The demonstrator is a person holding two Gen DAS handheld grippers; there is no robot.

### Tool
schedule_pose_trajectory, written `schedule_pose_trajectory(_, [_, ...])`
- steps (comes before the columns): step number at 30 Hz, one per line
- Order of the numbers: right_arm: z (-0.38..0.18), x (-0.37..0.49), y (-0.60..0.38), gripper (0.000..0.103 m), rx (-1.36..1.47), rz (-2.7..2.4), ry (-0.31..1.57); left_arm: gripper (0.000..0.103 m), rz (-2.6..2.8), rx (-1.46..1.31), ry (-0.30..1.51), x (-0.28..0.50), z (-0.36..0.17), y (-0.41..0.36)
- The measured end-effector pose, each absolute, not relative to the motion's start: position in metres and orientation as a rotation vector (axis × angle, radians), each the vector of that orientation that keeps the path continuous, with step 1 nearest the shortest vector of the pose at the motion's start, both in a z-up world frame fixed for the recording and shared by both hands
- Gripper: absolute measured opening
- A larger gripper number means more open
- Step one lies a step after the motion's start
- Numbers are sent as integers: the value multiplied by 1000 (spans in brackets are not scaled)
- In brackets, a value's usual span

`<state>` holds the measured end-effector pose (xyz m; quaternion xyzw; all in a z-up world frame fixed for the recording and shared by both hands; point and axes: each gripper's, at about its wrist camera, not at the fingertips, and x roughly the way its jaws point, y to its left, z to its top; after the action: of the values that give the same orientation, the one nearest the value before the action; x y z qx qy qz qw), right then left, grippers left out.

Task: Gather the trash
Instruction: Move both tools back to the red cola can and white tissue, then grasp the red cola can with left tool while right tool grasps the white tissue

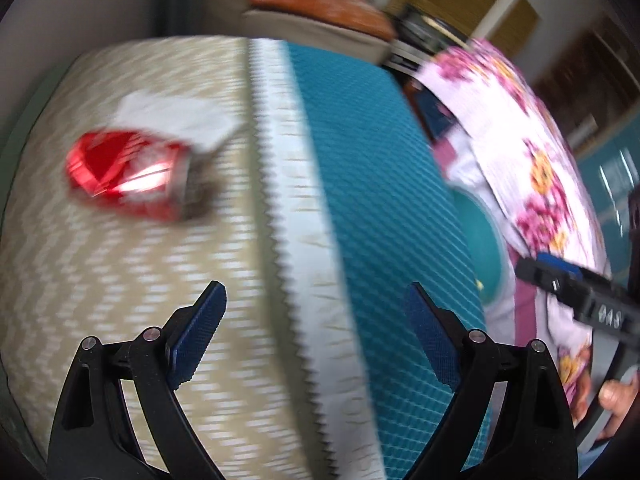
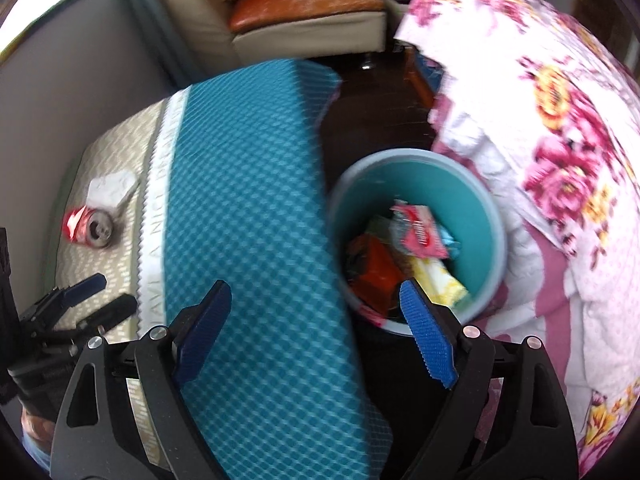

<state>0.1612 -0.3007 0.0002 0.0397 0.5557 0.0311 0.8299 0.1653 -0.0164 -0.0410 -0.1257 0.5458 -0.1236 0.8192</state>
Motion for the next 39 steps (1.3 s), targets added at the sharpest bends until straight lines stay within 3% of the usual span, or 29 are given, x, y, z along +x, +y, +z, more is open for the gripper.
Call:
schedule_pose_trajectory(8, [-5, 185, -239, 82, -168, 191, 1216, 91, -63, -512, 1150, 182, -49, 66])
schedule_pose_trajectory(17, [-7, 224, -198, 82, -317, 324, 1202, 92, 92, -625, 1116, 220, -58, 92])
schedule_pose_trajectory(30, [-26, 294, -128, 82, -553, 427, 1244, 93, 154, -494, 1119, 264, -68, 82])
schedule_pose_trajectory(33, [-27, 299, -122, 82, -554, 427, 1250, 83, 141, -459, 1111, 262, -72, 93])
schedule_pose_trajectory(34, [-27, 302, -121, 82, -549, 426, 1255, 75, 129, -443, 1114, 261, -72, 97])
schedule_pose_trajectory(39, [-29, 318, -106, 82, -510, 448, 1275, 73, 99, -364, 1112, 251, -70, 121])
